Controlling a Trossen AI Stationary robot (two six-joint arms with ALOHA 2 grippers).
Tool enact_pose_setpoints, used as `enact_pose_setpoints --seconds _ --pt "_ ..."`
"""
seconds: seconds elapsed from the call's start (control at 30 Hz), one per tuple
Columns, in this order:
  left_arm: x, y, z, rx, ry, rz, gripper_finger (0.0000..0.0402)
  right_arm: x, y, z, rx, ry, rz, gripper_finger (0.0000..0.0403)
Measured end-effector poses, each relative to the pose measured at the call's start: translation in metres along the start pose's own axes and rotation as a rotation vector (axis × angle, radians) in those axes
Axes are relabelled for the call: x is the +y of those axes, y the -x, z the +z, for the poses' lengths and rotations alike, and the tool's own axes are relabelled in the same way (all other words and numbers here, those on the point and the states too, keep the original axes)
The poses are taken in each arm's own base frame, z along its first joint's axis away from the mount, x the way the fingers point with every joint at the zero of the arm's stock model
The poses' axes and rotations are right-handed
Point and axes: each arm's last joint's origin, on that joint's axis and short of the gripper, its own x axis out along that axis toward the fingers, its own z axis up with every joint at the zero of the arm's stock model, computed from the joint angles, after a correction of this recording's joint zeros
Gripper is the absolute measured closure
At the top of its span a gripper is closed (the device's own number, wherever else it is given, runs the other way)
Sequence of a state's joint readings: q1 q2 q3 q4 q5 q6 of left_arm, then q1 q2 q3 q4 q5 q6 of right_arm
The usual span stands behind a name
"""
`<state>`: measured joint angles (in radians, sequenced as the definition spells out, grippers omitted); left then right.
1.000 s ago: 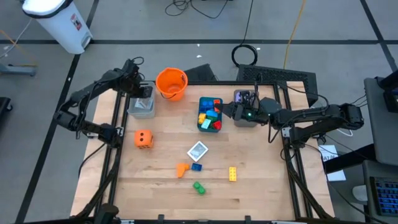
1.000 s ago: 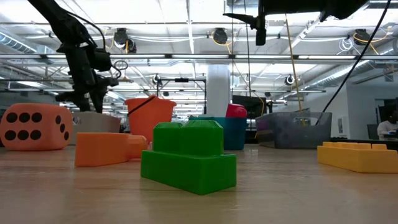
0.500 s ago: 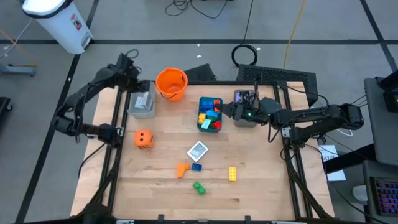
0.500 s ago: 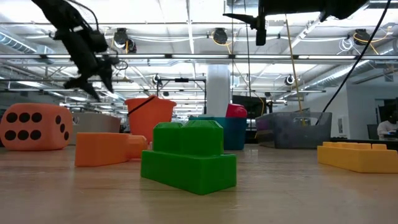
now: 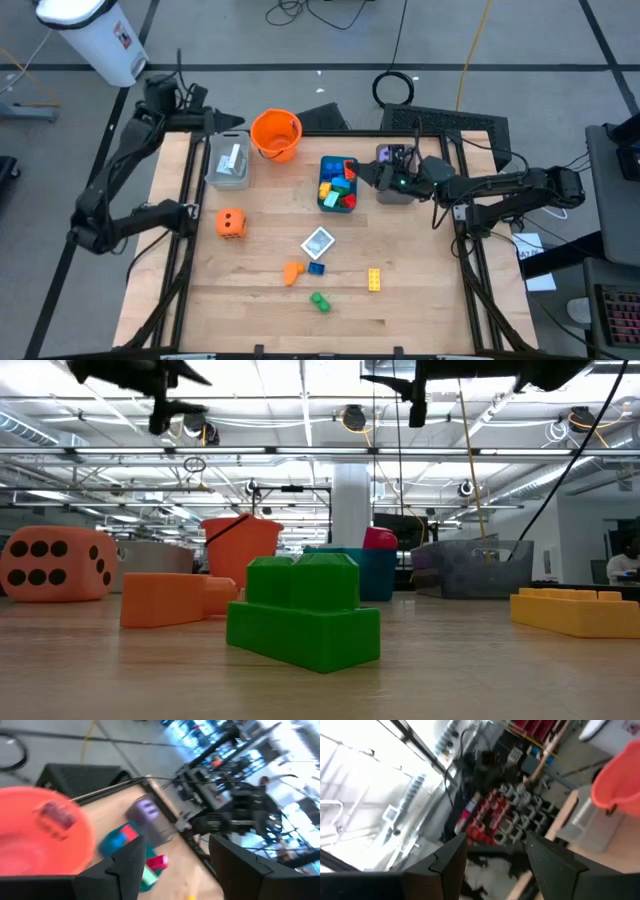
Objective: Pick & Place Toys
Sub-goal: Put the yellow game piece into the blue bin
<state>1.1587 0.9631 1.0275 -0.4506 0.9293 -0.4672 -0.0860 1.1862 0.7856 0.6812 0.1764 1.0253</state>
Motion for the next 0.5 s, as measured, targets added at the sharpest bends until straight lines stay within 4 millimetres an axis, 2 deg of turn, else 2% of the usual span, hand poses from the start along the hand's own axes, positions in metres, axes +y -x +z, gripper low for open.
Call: enact_pose_setpoints --seconds 0.2,0.5 --pt "-0.036 -0.013 -0.003 -0.031 -0.042 -0.122 0.0178 0.010 0.001 0.007 -0.082 0.012 0.095 0.0206" --pt "-0.104 -0.037 -0.015 -0.104 -0.296 -0.481 0.0179 0.039 0.007 0.003 -0.095 0.083 0.329 0.0206"
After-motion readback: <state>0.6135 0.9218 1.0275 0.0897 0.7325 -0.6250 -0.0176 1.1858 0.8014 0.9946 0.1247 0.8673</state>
